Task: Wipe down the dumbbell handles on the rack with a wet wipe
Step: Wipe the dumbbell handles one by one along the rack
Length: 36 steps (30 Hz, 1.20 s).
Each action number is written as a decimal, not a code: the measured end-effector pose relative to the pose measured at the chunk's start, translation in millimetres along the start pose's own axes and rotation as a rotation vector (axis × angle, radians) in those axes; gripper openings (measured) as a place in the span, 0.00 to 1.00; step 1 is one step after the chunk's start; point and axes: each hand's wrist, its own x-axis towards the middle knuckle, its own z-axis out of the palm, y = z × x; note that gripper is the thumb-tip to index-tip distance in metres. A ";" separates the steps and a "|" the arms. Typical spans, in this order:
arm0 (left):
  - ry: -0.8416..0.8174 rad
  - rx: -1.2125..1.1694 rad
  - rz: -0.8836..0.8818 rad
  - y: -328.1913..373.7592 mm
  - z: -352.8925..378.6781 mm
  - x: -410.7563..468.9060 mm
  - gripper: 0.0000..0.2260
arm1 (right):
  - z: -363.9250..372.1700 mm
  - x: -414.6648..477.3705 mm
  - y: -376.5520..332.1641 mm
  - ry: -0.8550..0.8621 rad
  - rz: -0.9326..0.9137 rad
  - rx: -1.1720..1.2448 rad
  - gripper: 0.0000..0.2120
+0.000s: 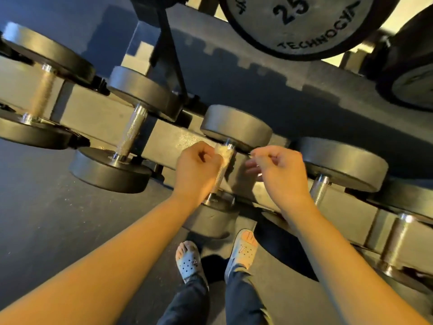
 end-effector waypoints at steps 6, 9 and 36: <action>0.146 0.113 -0.008 -0.6 43.5 12.8 0.11 | 16.6 72.2 -24.5 0.123 0.122 -0.153 0.32; 0.199 0.188 -0.017 0.9 50.8 20.7 0.10 | 44.9 108.9 -31.3 0.147 0.311 -0.089 0.37; 0.037 -0.001 -0.094 -12.3 24.9 39.4 0.05 | 55.9 107.4 -31.1 0.447 0.211 -0.093 0.15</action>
